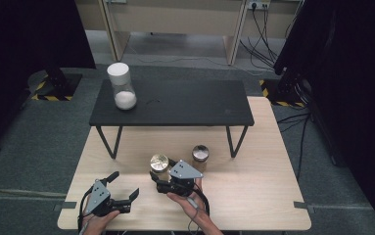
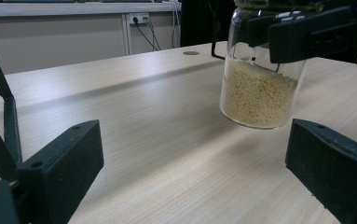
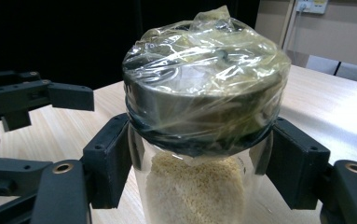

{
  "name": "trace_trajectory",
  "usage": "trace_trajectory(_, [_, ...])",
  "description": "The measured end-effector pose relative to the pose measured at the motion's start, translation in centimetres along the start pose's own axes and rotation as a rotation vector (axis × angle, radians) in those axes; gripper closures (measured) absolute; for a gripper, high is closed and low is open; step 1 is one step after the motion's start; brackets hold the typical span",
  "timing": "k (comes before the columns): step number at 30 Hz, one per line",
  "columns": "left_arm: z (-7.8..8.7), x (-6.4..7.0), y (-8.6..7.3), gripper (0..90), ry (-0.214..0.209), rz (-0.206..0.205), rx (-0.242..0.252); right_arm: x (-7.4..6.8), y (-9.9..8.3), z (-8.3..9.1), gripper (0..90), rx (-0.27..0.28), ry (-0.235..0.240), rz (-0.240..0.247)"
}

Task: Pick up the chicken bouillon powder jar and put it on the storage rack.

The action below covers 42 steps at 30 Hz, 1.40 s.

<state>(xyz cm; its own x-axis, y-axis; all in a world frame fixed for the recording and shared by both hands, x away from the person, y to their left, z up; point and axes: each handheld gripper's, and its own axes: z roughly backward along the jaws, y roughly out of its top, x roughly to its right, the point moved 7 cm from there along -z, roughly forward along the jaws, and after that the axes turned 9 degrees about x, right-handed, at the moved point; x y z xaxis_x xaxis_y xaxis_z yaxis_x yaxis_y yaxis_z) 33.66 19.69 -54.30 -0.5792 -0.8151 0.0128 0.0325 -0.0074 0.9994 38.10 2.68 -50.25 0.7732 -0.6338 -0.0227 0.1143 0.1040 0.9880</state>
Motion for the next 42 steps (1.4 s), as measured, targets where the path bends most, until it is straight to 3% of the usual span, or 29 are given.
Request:
trace_trajectory(14, [0.0, 0.0, 0.0, 3.7, 0.000, 0.002, 0.000, 0.1, 2.0, 0.5, 30.5, -0.004, 0.031, -0.029])
trace_trajectory(34, [0.0, 0.0, 0.0, 3.7, -0.002, -0.002, 0.002, 0.2, 5.2, 1.0, 30.5, 0.008, 0.055, -0.009])
trace_trajectory(42, [0.0, 0.0, 0.0, 3.7, -0.002, -0.002, 0.001, 0.1, 6.4, 0.9, 30.5, -0.022, 0.077, -0.014])
